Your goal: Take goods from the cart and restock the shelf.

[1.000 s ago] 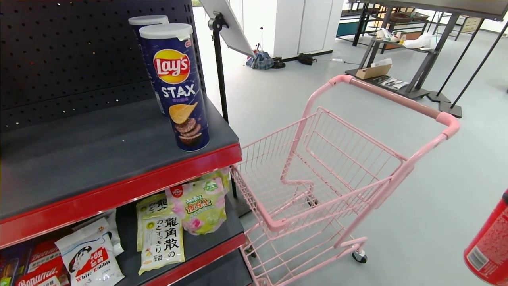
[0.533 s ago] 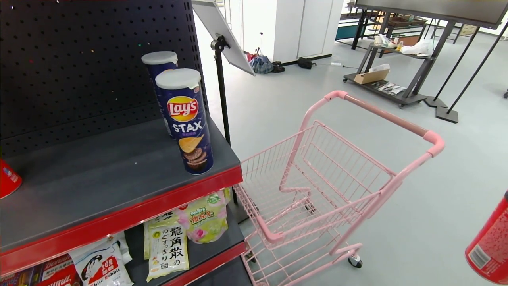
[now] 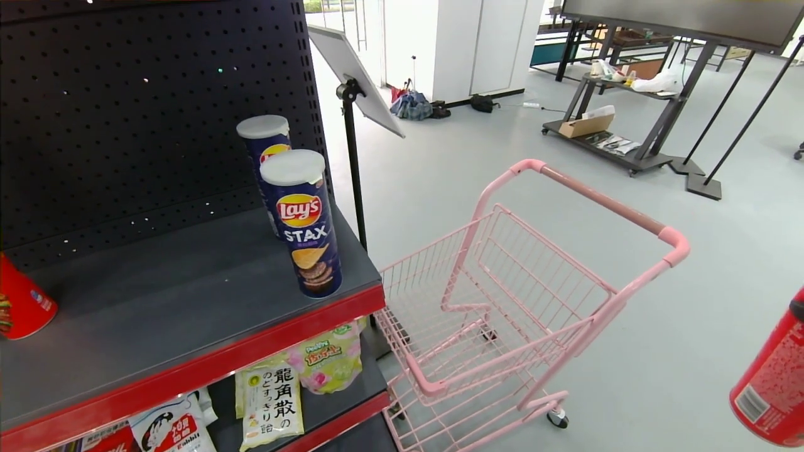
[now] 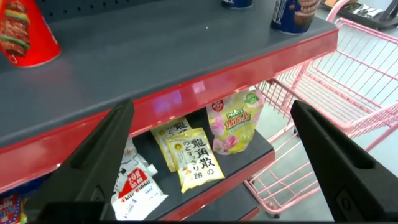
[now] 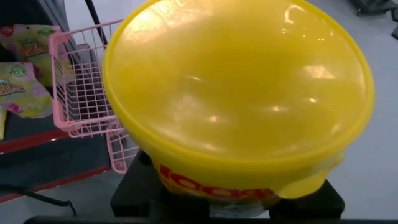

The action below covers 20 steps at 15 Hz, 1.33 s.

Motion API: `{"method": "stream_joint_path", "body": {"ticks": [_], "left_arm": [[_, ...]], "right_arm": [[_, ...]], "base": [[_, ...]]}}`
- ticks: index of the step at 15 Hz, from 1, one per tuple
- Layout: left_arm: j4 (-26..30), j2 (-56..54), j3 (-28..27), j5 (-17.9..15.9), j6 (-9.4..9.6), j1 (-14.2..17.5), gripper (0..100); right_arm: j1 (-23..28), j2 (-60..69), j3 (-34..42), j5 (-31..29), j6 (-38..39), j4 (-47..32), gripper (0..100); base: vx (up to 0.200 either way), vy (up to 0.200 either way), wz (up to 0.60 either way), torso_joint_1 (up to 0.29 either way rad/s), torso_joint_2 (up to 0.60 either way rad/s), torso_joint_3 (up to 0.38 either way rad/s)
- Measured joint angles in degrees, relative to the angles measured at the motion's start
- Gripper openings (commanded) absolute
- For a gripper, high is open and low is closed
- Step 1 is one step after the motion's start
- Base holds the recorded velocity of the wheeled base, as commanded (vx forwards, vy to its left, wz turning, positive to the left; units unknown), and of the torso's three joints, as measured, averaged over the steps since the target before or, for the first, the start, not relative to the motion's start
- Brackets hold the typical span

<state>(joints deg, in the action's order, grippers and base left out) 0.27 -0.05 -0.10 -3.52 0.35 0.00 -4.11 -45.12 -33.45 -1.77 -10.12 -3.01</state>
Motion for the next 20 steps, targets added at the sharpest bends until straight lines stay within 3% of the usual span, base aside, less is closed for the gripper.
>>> {"method": "stream_joint_path", "body": {"ticks": [2, 13, 18, 20], "left_arm": [[0.0, 0.0, 0.0, 0.0, -0.02, 0.0, 100], [0.0, 0.0, 0.0, 0.0, -0.24, 0.0, 100], [-0.1, 0.0, 0.1, 0.0, -0.13, 0.0, 100], [0.0, 0.0, 0.1, 0.0, -0.04, 0.0, 100]], "right_arm": [[0.0, -0.5, -0.8, 0.0, 0.0, 0.1, 0], [-0.1, -0.9, 0.0, 0.1, -0.1, -0.1, 0], [0.0, 1.4, 4.8, 0.3, 0.2, 3.7, 0], [0.0, 4.4, 8.7, 3.4, 1.0, 6.3, 0]], "base": [[0.0, 0.0, 0.0, 0.073, -0.19, -0.11], [0.0, 0.0, 0.6, 0.009, -0.01, -0.004], [0.0, 0.0, 0.0, 0.0, 0.0, 0.0], [0.0, 0.1, 0.0, 0.001, 0.0, -0.001]]}}
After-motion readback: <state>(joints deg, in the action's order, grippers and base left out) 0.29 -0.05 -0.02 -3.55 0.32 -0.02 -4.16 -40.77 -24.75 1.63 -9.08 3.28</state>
